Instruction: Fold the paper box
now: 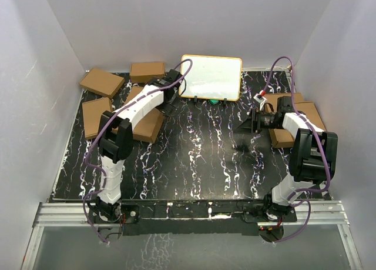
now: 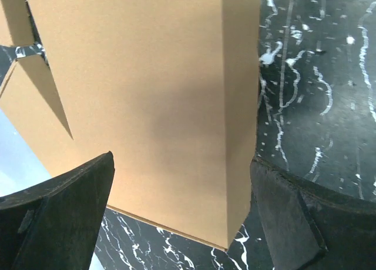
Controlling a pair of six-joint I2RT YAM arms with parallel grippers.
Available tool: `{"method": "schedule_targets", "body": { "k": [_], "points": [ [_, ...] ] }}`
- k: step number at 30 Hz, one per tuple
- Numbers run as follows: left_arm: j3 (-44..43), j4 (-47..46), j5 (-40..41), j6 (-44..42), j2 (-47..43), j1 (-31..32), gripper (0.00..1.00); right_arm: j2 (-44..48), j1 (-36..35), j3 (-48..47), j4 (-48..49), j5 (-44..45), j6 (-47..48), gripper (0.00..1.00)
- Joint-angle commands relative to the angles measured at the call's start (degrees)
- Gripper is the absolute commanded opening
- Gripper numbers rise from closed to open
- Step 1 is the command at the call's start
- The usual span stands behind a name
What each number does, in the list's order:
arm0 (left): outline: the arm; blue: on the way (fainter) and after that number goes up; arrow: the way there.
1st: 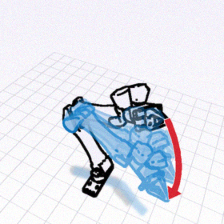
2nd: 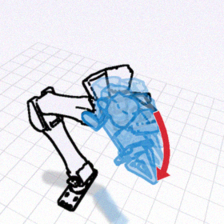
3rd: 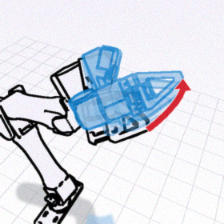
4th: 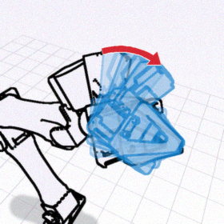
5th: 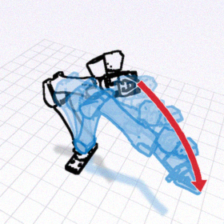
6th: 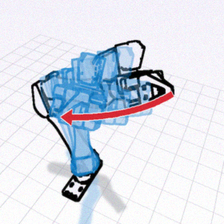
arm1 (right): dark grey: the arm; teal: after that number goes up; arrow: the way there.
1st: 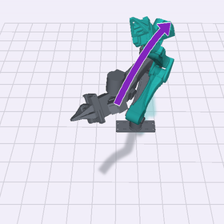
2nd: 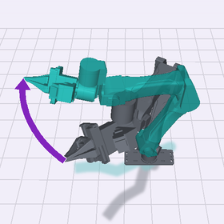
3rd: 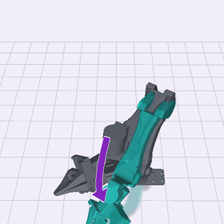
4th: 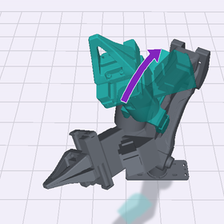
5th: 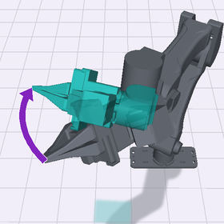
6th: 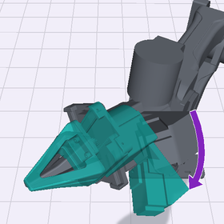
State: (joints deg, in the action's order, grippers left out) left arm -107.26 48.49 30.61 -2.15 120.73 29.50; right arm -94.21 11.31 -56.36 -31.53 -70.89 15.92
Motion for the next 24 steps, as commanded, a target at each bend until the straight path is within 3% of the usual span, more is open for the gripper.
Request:
{"method": "schedule_targets", "body": {
  "k": [1, 7, 11, 16, 20, 24],
  "points": [
    [0.68, 1.98, -2.51, 1.44, -2.57, 0.7, 0.97, -0.42, 0.38, 0.11, 1.61, -2.49, 2.06, 0.77],
    [7.18, -2.17, -7.54, 2.53, -8.49, 0.51, 0.97, -0.46, 0.38, -0.04, 0.46, -1.86, 3.7, 0.77],
    [13.78, -9.87, -17.69, 5.32, -16.89, -4.81, 0.96, 0.78, -1.31, 0.16, -0.42, 0.19, 6.35, 0.73],
    [27.14, -23.82, -39.69, 15.58, -27.74, -22.05, 0.83, 3.01, -11.39, 1.41, 6.31, 11.59, 3.63, 0.38],
    [34.76, -33.65, -50.49, 22.59, -31.3, -34.92, 0.79, 1.2, -23.13, -1.81, 13.22, 20.43, -1.94, 0.1],
    [36.14, -37.53, -59.57, 25.37, -27.35, -42.9, 0.77, -5.95, -32.61, -10.68, 19.36, 26.23, -11.53, 0.08]
  ]
}}
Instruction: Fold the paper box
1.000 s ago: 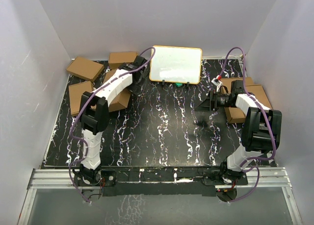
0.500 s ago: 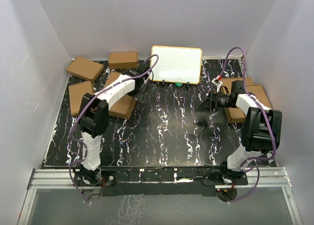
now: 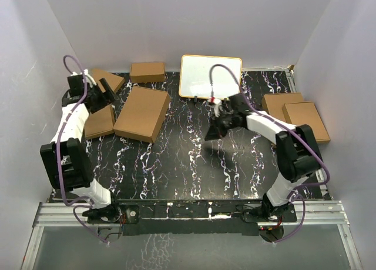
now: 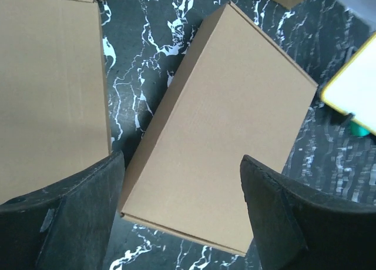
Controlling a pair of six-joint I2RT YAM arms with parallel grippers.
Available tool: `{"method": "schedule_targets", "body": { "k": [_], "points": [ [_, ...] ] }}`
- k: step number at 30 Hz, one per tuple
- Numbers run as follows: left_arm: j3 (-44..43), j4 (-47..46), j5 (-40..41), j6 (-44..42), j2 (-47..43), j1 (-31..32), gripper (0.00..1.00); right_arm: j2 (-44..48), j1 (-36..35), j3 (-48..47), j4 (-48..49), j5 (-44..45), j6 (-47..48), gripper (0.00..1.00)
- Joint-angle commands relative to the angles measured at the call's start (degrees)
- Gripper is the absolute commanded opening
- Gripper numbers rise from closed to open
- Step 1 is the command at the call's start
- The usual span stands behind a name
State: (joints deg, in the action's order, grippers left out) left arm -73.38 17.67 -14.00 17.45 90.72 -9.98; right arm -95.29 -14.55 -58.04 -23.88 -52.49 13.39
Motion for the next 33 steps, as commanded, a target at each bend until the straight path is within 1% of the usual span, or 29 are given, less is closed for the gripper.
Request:
{"method": "schedule_targets", "body": {
  "k": [1, 3, 4, 6, 8, 10, 13, 18, 21, 27, 31, 33],
  "points": [
    [2.55, -7.96, -16.06, 6.31, 3.55, -4.02, 0.77, -7.48, -8.92, -11.21, 14.07, 9.77, -13.66, 0.08],
    [2.48, -9.89, -18.16, 6.62, 5.52, -4.42, 0.78, -13.08, -12.53, -16.65, 16.75, 14.91, -22.99, 0.08],
    [2.09, -10.08, -18.82, 6.63, 6.62, -4.43, 0.78, -16.06, -14.09, -20.29, 16.35, 18.24, -27.29, 0.08],
    [1.2, -10.3, -19.81, 6.58, 9.07, -4.44, 0.79, -22.11, -16.2, -26.58, 15.19, 21.59, -33.75, 0.08],
    [-0.31, -9.14, -19.42, 5.84, 11.65, -4.46, 0.79, -27.05, -17.63, -31.48, 13.84, 23.86, -37.43, 0.08],
    [-1.51, -8.11, -19.19, 4.76, 13.91, -4.44, 0.79, -29.85, -18.36, -34.28, 14.54, 24.84, -39.33, 0.08],
    [-2.6, -7.43, -20.62, 3.79, 16.47, -4.44, 0.77, -33.34, -18.81, -38.68, 15.53, 25.78, -40.76, 0.08],
    [-1.15, -7.55, -24.56, 3.87, 17.7, -4.36, 0.63, -39.14, -19.94, -45.13, 17.51, 23.88, -43.57, 0.08],
    [0.66, -7.78, -26.55, 4.23, 17.37, -4.08, 0.59, -42.31, -21.22, -48.71, 18.04, 23.32, -44.78, 0.08],
    [2.18, -5.38, -28.42, 2.76, 16.82, -0.17, 0.57, -46.08, -21.61, -52.96, 19.72, 20.94, -46.58, 0.08],
    [2.15, -4.94, -27.1, 3.0, 16.42, 1.23, 0.58, -45.99, -21.51, -52.96, 19.64, 19.67, -45.29, 0.09],
    [1.28, -3.68, -23.63, 3.33, 15.29, 1.04, 0.6, -44.97, -21.17, -52.18, 18.93, 19.52, -43.17, 0.09]
  ]
}}
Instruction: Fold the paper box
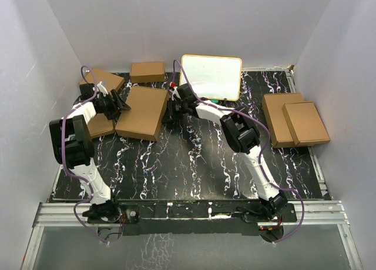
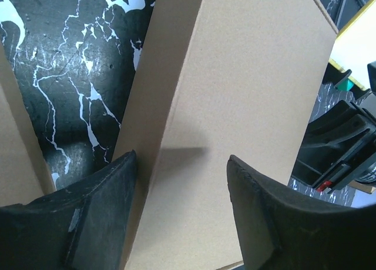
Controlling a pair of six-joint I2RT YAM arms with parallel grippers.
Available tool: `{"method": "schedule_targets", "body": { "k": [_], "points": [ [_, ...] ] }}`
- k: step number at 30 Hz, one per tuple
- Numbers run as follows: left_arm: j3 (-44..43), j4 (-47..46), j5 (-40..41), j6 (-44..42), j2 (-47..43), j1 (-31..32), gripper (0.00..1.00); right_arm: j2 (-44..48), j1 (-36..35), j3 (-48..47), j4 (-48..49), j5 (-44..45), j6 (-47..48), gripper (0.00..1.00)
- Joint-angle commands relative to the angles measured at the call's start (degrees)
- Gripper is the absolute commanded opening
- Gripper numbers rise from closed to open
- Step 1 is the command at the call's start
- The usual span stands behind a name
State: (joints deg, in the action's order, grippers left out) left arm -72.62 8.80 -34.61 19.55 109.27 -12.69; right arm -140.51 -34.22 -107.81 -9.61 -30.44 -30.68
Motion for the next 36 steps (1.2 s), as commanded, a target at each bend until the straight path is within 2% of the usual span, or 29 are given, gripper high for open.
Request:
{"method": "schedule_targets", "body": {
  "k": [1, 7, 11, 15, 18, 22, 25, 28, 36],
  "points": [
    [-0.33, 6.39, 0.01, 1.27, -3.94, 3.41, 0.63, 1.22, -1.25, -1.84, 3.78, -2.35, 2.62, 0.09],
    [-2.77, 6.77, 13.2, 3.3, -12.17, -0.26, 0.84, 13.98, 2.34, 7.4, -3.35, -1.75, 20.12, 0.11],
    [-4.57, 6.29, 13.99, 4.44, -17.5, -0.23, 0.85, 25.18, 6.32, 14.11, -8.99, -5.76, 32.37, 0.14],
    [-1.82, 3.08, 8.9, 8.65, -26.11, 0.14, 0.88, 38.63, 10.9, 19.12, -13.76, -10.79, 42.33, 0.27],
    [1.25, -0.81, 4.81, 13.09, -33.77, 1.13, 0.89, 48.43, 15.2, 21.87, -15.97, -12.68, 48.33, 0.44],
    [1.4, -2.29, 3.56, 16.34, -41.74, 3.62, 0.97, 57.85, 20.74, 22.27, -20.04, -14.9, 53.87, 0.72],
    [-1.01, -2.17, 3.13, 17.42, -44.72, 6.0, 0.97, 62.65, 24.14, 20.72, -23.05, -16.52, 55.7, 0.88],
    [-5.04, -1.29, 3.38, 18.17, -46.68, 8.19, 0.97, 65.46, 26.59, 17.67, -25.13, -16.12, 54.89, 0.98],
    [-12.91, -2.25, -0.75, 20.87, -49.62, 9.38, 0.97, 67.3, 32.88, 7.77, -21.86, -9.79, 35.72, 1.0]
  ]
}}
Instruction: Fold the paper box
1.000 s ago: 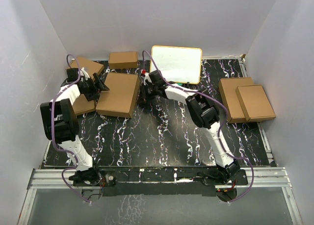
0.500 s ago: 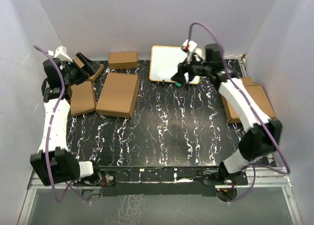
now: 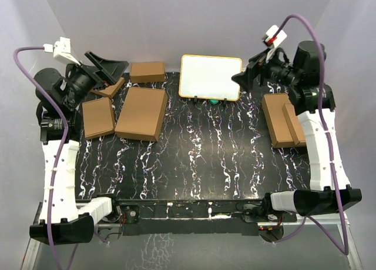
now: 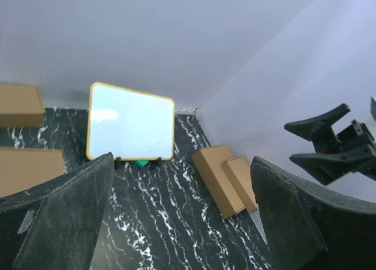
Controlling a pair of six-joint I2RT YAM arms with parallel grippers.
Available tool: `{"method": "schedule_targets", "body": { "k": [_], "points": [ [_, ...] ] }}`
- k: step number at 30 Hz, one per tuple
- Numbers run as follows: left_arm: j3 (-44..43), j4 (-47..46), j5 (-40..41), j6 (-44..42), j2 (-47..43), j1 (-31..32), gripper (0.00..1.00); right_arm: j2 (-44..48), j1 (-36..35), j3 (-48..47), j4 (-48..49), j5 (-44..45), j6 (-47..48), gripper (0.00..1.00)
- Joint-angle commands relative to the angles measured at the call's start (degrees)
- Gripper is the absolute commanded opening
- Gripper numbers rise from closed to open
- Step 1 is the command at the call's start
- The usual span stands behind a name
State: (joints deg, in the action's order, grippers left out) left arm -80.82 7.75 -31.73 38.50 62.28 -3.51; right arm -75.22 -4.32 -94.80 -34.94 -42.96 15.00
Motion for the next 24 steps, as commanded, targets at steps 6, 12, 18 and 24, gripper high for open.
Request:
{"method": "schedule_targets", "body": {
  "k": [6, 12, 18, 24],
  "points": [
    [-8.79, 1.37, -4.44, -0.53, -3.78, 0.84, 0.97, 2.77, 8.35, -10.54, 3.8, 0.28, -14.58, 1.0],
    [-8.62, 2.39, -4.33, -2.35, -3.82, 1.95, 0.97, 4.07, 11.83, -13.34, 4.15, -3.6, -16.81, 1.0],
    [-7.82, 5.56, -2.73, -5.68, -4.1, 3.33, 0.97, 5.57, 13.15, -10.77, 5.44, 1.4, -25.58, 1.0],
    [-7.12, 7.26, -1.44, -7.59, -4.67, 4.29, 0.97, 6.63, 13.5, -9.21, 5.42, 5.68, -27.94, 1.0]
  ]
}}
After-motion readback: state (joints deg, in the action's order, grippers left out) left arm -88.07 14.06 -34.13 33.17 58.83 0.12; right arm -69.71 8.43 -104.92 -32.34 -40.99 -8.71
